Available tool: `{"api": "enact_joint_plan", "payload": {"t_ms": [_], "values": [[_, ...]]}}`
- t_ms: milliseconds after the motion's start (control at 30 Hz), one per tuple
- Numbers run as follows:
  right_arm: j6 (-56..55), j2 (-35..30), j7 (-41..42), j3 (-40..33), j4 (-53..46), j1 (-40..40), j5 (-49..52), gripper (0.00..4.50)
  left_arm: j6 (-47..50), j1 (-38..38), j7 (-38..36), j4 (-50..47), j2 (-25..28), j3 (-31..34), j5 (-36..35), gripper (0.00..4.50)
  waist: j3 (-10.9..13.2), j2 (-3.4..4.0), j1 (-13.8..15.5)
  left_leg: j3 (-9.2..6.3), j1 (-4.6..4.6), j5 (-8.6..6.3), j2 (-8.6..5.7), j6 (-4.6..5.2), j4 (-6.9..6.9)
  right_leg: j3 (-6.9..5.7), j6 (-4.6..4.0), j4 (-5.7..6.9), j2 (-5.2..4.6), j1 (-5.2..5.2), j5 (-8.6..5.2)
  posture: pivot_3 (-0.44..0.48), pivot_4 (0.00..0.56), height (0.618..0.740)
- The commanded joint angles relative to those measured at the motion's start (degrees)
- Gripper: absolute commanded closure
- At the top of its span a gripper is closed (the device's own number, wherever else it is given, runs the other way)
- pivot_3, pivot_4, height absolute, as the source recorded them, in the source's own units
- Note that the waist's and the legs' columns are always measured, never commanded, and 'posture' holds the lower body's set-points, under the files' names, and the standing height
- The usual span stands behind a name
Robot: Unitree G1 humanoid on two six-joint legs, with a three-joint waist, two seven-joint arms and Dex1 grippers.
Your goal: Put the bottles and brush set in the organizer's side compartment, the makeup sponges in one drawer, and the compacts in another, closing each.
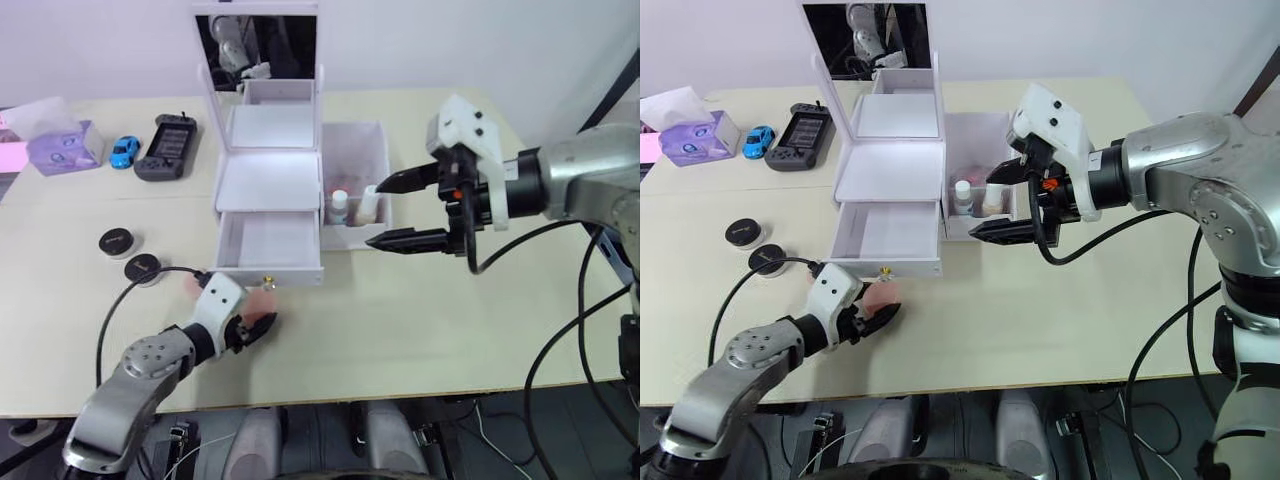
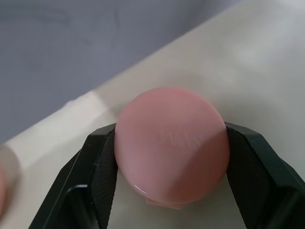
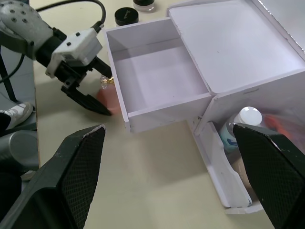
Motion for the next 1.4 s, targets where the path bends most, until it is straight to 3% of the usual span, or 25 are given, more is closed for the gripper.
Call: {"api": "enact_joint_plan", "payload": {"t_ms": [33, 167, 300, 433, 533, 633, 733, 833, 1000, 1167, 1400], "values": [[-2.5, -0.2, 1.2, -0.2, -0.6, 0.1, -0.9, 0.0, -0.9, 4.3, -5.8, -1.6, 6.1, 6.3, -1.6, 1.84, 0.0, -0.01, -0.1, -0.01, 0.01, -0.03, 0.01, 0.06, 0.0, 0.0, 0.0, 0.02, 0.02, -0.01, 0.0, 0.0, 0.15, 0.74], [-5.5, 0.3, 3.6, 0.4, 0.2, 0.8, -1.6, 0.0, -7.4, 10.9, -15.8, -2.4, 10.9, 14.0, -5.8, 1.84, 0.0, 0.05, 0.0, 0.02, -0.01, -0.17, 0.04, 0.28, -0.01, 0.0, -0.02, -0.03, 0.04, -0.05, -0.01, 0.0, 0.15, 0.74], [-5.1, 0.8, 9.4, 0.3, 2.8, 0.1, 1.5, 0.0, -16.5, 21.1, -35.2, -0.8, 12.8, 33.1, -15.4, 1.84, 0.0, -0.02, 0.0, 0.08, -0.29, -0.29, 0.05, 0.08, 0.12, 0.01, -0.02, -0.07, 0.0, -0.29, 0.0, 0.0, 0.15, 0.74], [-5.4, 0.0, 13.5, 0.9, 4.4, -0.5, 1.9, 0.0, -14.4, 21.5, -41.2, 1.5, 15.0, 45.5, -24.1, 1.84, 0.0, 0.04, 0.5, 0.07, -0.66, -0.29, 0.06, 0.07, 0.26, -0.09, -0.02, -0.07, -0.04, -0.6, 0.0, 0.0, 0.15, 0.74], [-5.5, 0.6, 14.4, 1.3, 5.5, -0.7, 1.5, 0.0, -8.6, 14.4, -40.3, 5.1, 20.9, 50.6, -31.9, 1.84, 0.0, -0.02, 0.5, 0.07, -0.76, -0.29, 0.06, 0.06, 0.36, -0.13, -0.01, -0.08, -0.06, -0.64, -0.01, 0.0, 0.15, 0.74], [-6.0, 0.9, 14.4, 1.5, 5.7, -0.8, 0.8, 0.0, -5.5, 3.7, -36.0, 8.0, 26.6, 45.9, -34.8, 1.84, 0.0, -0.01, 0.3, 0.08, -0.81, -0.28, 0.06, 0.06, 0.39, -0.15, 0.0, -0.09, -0.07, -0.56, -0.01, 0.0, 0.15, 0.74], [-5.9, 1.2, 13.0, 0.8, 5.2, -0.5, 0.3, 0.0, -4.0, -10.1, -31.0, 11.2, 29.9, 35.0, -34.1, 1.84, 0.0, -0.02, 0.2, 0.12, -0.75, -0.27, 0.05, 0.05, 0.38, -0.12, 0.01, -0.04, -0.07, -0.49, 0.01, 0.0, 0.15, 0.74], [-4.5, 0.7, 10.8, -1.2, 2.8, 1.2, 1.1, 0.0, -3.2, -23.1, -29.7, 13.3, 29.6, 21.7, -31.1, 1.84, 0.0, -0.03, 0.2, 0.14, -0.65, -0.26, 0.04, 0.06, 0.25, -0.08, 0.03, 0.05, -0.02, -0.45, 0.04, 0.0, 0.15, 0.74], [-1.3, -0.4, 6.5, -5.5, -1.2, 4.2, 3.6, 0.0, -4.1, -36.3, -31.8, 19.3, 26.9, 6.8, -23.4, 1.84, 0.0, -0.03, 0.1, 0.12, -0.67, -0.26, 0.05, 0.07, 0.14, -0.07, 0.09, 0.06, 0.05, -0.5, 0.24, 0.0, 0.15, 0.74], [1.5, -0.5, 2.2, -8.8, -4.4, 6.2, 6.4, 0.0, -7.7, -42.2, -33.7, 24.9, 23.8, -1.5, -14.9, 1.84, 0.0, -0.04, 0.1, 0.13, -0.66, -0.26, 0.06, 0.08, 0.23, -0.05, -0.11, 0.05, 0.06, -0.45, 0.13, 0.0, 0.15, 0.74], [3.6, -1.0, -2.2, -11.0, -5.6, 7.2, 8.9, 0.0, -7.7, -41.8, -37.4, 25.0, 21.7, -4.1, -12.6, 1.84, 0.0, -0.06, 0.2, 0.12, -0.64, -0.26, 0.07, 0.08, 0.27, -0.04, -0.13, 0.06, 0.06, -0.41, 0.14, 0.0, 0.15, 0.74]]}}
